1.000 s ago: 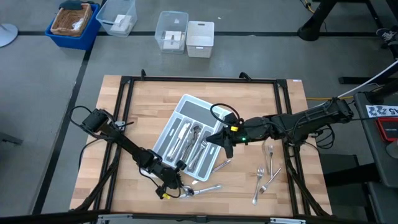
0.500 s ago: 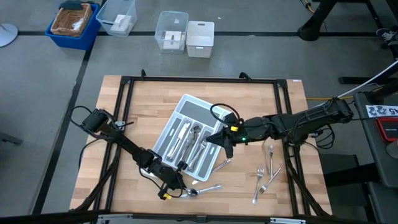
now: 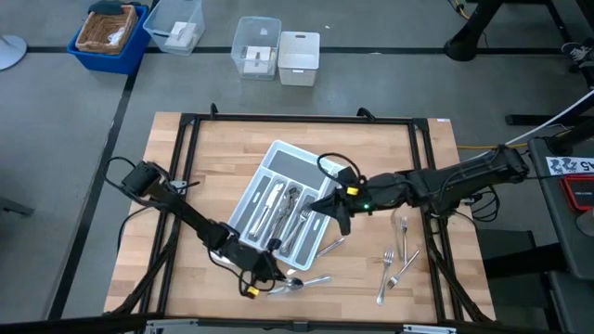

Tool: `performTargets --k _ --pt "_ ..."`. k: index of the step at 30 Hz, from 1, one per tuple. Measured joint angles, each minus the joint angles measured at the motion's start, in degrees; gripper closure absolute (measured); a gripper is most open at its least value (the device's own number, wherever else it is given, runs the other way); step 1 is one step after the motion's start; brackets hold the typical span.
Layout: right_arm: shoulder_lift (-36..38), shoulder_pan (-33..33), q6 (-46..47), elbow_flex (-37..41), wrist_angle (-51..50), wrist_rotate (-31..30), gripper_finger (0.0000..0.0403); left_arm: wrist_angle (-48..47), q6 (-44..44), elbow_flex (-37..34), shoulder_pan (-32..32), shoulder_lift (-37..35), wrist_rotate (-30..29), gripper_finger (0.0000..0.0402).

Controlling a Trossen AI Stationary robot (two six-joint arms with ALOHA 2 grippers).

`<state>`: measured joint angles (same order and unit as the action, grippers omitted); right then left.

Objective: Sort silverware
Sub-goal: Put the silver spoon into the white cutlery tray

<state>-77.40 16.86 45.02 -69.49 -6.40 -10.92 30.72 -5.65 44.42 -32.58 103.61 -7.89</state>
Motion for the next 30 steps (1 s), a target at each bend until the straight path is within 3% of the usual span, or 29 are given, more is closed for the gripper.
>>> performTargets --k 7,18,22,30 --pt "3.9 0.0 -3.8 0.0 -0.9 -0.5 0.0386 -0.2 -0.6 0.0 0.4 -5.1 -7.4 0.0387" --pt "9.8 0.0 -8.0 0.0 -13.1 -2.9 0.0386 -0.7 -6.5 0.0 3.9 -11.1 -29.7 0.0386" --pt "11.6 0.0 -8.1 0.0 -20.1 -3.7 0.0386 -6.8 -16.8 0.0 6.9 -11.1 -33.1 0.0386" --pt "12.1 0.0 -8.0 0.0 -31.3 -4.6 0.0386 -25.9 -43.1 0.0 12.5 -11.1 -33.5 0.0386"
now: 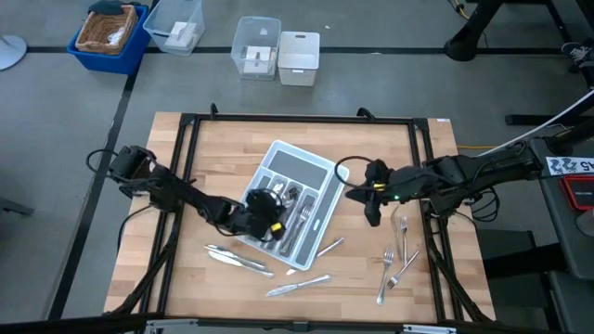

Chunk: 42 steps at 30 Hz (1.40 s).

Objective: Sort silverware
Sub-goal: Put the silver spoon into the white cutlery tray

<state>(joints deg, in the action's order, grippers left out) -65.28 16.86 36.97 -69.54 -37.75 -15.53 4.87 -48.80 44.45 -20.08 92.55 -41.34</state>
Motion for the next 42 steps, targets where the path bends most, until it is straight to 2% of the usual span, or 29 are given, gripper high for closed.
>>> performTargets --k 6,17,22,32,42 --pt "0.0 0.0 0.0 0.0 -2.9 0.0 0.0386 -3.9 -13.2 0.0 1.4 0.0 2.1 0.0386" --pt "0.0 0.0 -2.9 0.0 -3.2 -2.0 0.0386 -1.8 -24.0 0.0 0.9 0.5 4.7 0.0386" --pt "0.0 0.0 -3.2 0.0 -3.4 -3.0 0.0386 0.9 -24.8 0.0 0.9 3.4 5.2 0.0386" --pt "0.0 0.0 -3.2 0.0 -4.9 -2.9 0.0386 0.5 -24.4 0.0 2.4 7.4 5.1 0.0386" --pt "0.0 0.0 -3.2 0.0 -4.9 -3.0 0.0386 0.7 -21.5 0.0 3.3 8.0 5.1 0.0386"
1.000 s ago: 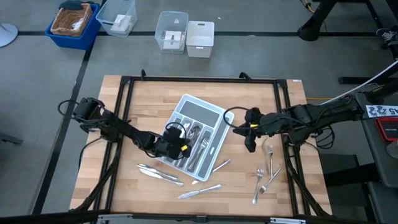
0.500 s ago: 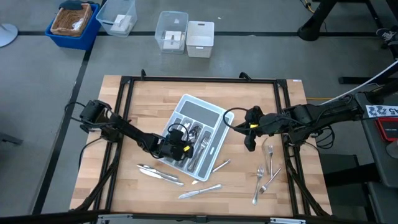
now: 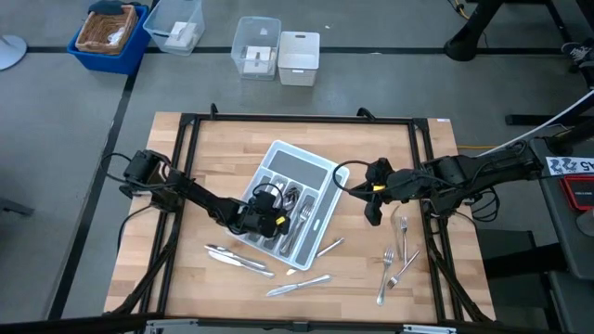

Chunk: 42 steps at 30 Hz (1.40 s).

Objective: Sort silverware
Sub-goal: Put the silver spoon into the white cutlery tray, then put the silver fork into the white cutlery tray

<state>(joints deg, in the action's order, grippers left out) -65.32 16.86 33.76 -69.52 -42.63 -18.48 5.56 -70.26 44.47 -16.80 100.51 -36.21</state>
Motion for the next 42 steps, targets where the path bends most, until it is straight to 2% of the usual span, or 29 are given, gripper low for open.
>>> performTargets --k 4,9,18,21,24,28,32,37,42 --pt "0.0 0.0 1.9 0.0 0.0 0.0 0.0386 -0.1 -0.6 0.0 0.2 0.0 1.0 0.0386" --pt "0.0 0.0 11.4 0.0 -2.9 0.2 0.0386 -0.2 -1.0 0.0 0.9 -0.2 2.9 0.0386" --pt "-0.8 0.0 32.7 0.3 -20.2 9.3 0.0386 -0.2 0.7 0.0 2.5 -0.2 5.7 0.0386" --pt "-0.9 0.0 37.0 1.7 -24.0 11.5 0.0386 -0.1 3.6 0.1 3.0 -0.2 6.3 0.0383" --pt "-1.0 0.0 38.2 3.9 -23.8 12.3 0.0386 0.1 6.4 0.1 3.8 -0.2 8.4 0.0362" --pt "-1.0 0.0 38.7 6.4 -23.0 13.5 0.0386 0.3 7.8 0.2 5.2 -0.3 13.0 0.0314" --pt "-1.0 0.0 44.2 7.9 -23.0 15.1 0.0386 0.2 7.4 0.1 6.2 -1.5 15.8 0.0285" --pt "-1.0 0.4 51.7 8.5 -22.7 21.0 0.0386 -1.6 11.4 -0.3 7.8 -6.6 19.6 0.0285" --pt "-1.0 4.5 57.8 8.5 -19.6 21.6 0.0386 -2.8 17.6 -0.2 9.7 -12.9 25.0 0.0293"
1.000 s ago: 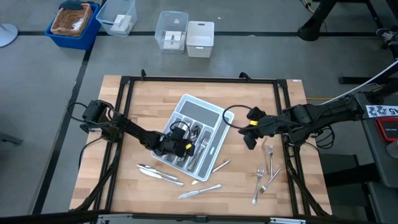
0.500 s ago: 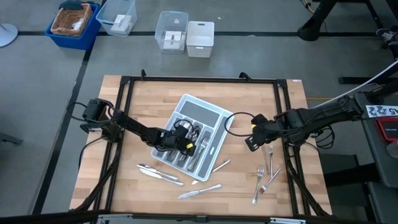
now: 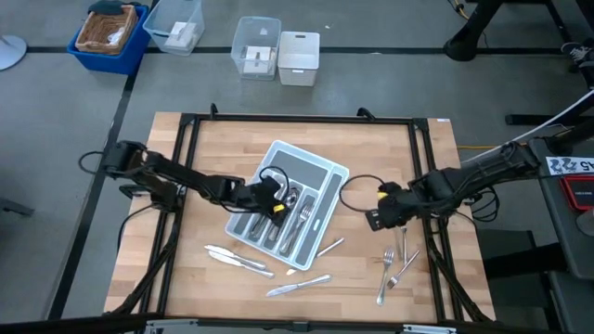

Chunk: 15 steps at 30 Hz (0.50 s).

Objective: Sort silverware
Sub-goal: Put the silver fork into the white cutlery tray

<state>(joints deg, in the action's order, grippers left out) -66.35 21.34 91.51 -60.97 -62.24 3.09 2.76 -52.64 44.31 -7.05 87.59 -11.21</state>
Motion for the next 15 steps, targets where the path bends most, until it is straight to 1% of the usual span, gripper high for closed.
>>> performTargets --k 3,7,10,15 --pt "-0.9 4.2 5.8 0.0 1.8 -0.7 0.0386 -2.7 2.7 0.0 0.9 -3.9 2.3 0.0294" --pt "-3.7 10.6 15.5 0.0 3.0 -1.5 0.0386 -7.3 6.9 0.0 1.9 -8.4 2.9 0.0295" --pt "-7.4 15.3 23.2 0.0 4.1 -1.5 0.0386 -10.3 9.4 0.0 2.6 -11.1 2.9 0.0295" --pt "-14.1 21.4 33.6 0.0 10.5 -1.4 0.0386 -12.8 11.9 0.0 3.8 -12.7 2.7 0.0295"
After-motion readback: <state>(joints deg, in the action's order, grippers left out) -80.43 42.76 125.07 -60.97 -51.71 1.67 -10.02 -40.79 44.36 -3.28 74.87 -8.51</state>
